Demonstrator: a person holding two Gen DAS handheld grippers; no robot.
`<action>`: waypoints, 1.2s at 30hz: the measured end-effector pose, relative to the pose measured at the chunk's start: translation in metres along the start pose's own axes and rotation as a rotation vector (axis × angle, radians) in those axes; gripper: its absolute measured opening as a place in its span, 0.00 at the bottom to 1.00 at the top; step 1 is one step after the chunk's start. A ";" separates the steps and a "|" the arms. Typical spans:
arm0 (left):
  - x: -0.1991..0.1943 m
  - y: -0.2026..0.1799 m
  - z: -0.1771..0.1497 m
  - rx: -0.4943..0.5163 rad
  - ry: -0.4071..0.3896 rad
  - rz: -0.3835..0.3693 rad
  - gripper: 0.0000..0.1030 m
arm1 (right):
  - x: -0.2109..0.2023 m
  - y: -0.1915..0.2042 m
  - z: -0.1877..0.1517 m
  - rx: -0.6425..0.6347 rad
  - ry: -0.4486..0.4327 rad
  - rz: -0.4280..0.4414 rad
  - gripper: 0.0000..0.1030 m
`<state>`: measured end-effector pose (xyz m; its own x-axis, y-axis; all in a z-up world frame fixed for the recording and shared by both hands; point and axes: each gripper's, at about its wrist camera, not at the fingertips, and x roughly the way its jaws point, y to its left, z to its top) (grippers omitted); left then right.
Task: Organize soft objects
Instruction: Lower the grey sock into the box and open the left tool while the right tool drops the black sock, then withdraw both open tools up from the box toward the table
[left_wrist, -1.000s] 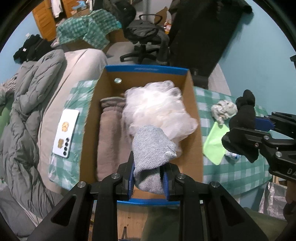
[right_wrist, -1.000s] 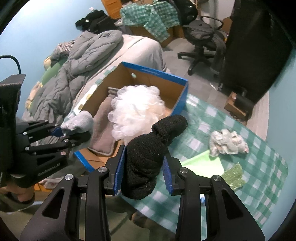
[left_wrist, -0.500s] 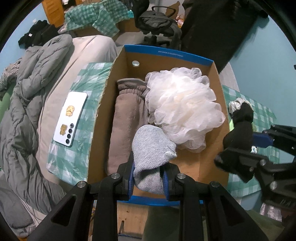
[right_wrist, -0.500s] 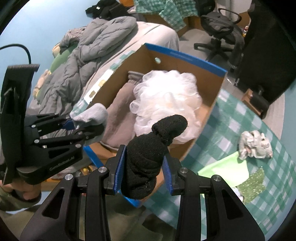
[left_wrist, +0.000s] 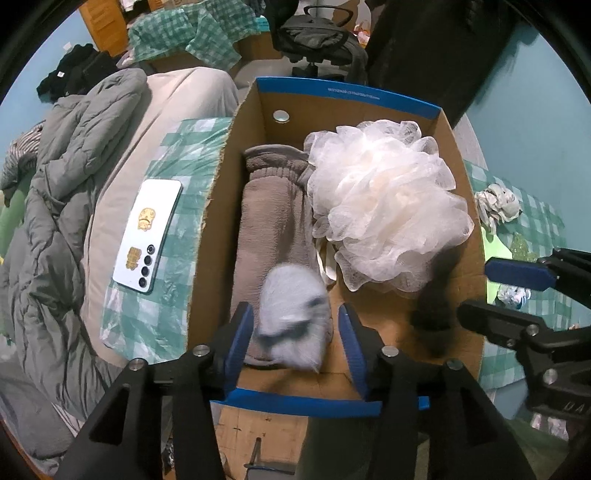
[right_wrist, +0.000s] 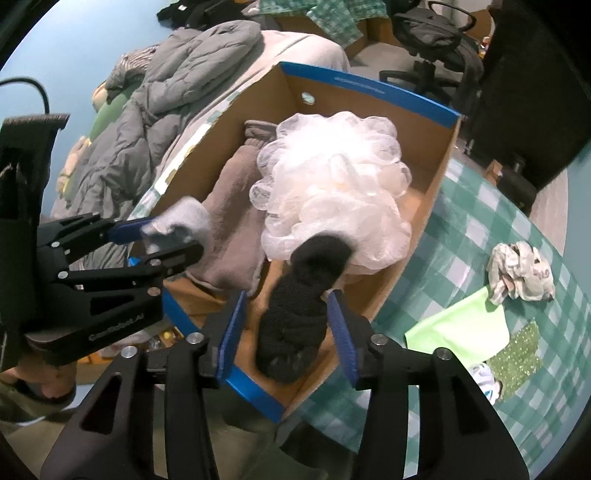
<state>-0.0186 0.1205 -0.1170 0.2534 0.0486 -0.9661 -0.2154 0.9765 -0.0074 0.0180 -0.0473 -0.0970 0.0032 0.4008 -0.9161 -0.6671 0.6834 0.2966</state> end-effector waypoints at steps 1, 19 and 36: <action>-0.001 0.001 0.000 -0.003 -0.002 -0.004 0.58 | -0.001 -0.002 0.000 0.007 -0.006 -0.002 0.54; -0.031 -0.023 0.007 0.040 -0.062 -0.025 0.62 | -0.044 -0.036 -0.005 0.122 -0.088 -0.038 0.63; -0.039 -0.086 0.019 0.159 -0.069 -0.069 0.65 | -0.079 -0.118 -0.047 0.276 -0.097 -0.125 0.63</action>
<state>0.0077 0.0390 -0.0734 0.3274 -0.0107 -0.9448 -0.0451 0.9986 -0.0270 0.0619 -0.1880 -0.0726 0.1520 0.3507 -0.9241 -0.4297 0.8654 0.2578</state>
